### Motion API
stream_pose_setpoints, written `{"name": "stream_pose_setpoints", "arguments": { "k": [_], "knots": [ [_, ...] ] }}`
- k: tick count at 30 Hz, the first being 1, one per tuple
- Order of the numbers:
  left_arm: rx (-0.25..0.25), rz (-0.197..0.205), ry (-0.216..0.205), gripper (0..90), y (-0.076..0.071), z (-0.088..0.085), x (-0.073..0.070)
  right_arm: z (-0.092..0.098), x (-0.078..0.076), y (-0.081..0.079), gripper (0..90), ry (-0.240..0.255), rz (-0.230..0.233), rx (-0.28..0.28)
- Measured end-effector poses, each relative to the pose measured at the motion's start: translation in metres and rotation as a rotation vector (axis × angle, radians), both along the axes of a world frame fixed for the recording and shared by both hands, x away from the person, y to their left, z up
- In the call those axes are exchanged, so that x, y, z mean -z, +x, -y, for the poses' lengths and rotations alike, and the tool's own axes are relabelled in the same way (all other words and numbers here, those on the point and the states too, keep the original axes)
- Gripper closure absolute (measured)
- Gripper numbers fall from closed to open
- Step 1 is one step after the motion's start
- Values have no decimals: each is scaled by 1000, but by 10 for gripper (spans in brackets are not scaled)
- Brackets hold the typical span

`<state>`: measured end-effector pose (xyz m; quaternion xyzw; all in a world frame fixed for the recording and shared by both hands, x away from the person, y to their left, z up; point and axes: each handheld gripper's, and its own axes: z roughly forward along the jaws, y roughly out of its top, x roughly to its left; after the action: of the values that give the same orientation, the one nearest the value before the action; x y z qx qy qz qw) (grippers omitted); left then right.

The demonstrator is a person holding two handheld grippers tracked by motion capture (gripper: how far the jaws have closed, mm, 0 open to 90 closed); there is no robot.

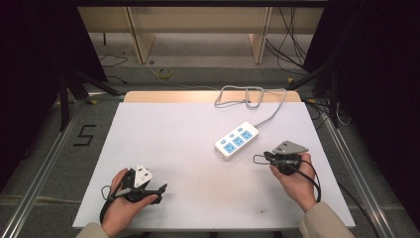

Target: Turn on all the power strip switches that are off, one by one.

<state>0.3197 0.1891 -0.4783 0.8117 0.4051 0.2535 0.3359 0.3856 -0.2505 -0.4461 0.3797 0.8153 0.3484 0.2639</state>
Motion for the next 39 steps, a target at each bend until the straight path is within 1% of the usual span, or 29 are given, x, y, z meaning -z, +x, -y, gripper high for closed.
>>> {"name": "stream_pose_setpoints", "arguments": {
  "k": [3,4,7,9,15,17,18,25,26,27,37,39],
  "knots": [
    [-3,-3,0,169,0,0,0,-2,-2,5,900,3,2,6],
    [-4,-2,1,169,0,-1,0,-3,-4,9,900,-1,3,8],
    [-5,-2,0,169,0,-1,0,-5,-6,13,900,-6,0,8],
    [-6,-2,0,169,0,-1,0,-8,-8,20,900,-11,2,11],
    [-5,1,3,169,0,0,0,-13,-10,29,900,-14,2,18],
    [-5,1,4,169,0,0,0,-16,-11,34,900,-14,-1,19],
    [-5,2,4,169,0,0,0,-16,-11,34,900,-14,-1,19],
    [-6,8,11,169,0,0,0,-26,-12,50,900,-10,-7,16],
    [-5,10,13,169,0,0,0,-26,-12,50,900,-10,-7,16],
    [-4,12,14,169,0,0,0,-28,-11,54,900,-13,-12,12],
    [-3,12,16,169,-1,0,0,-39,-11,70,900,-12,-29,12],
    [-3,11,16,169,-1,0,0,-43,-12,76,900,-11,-29,13]
  ]
}}
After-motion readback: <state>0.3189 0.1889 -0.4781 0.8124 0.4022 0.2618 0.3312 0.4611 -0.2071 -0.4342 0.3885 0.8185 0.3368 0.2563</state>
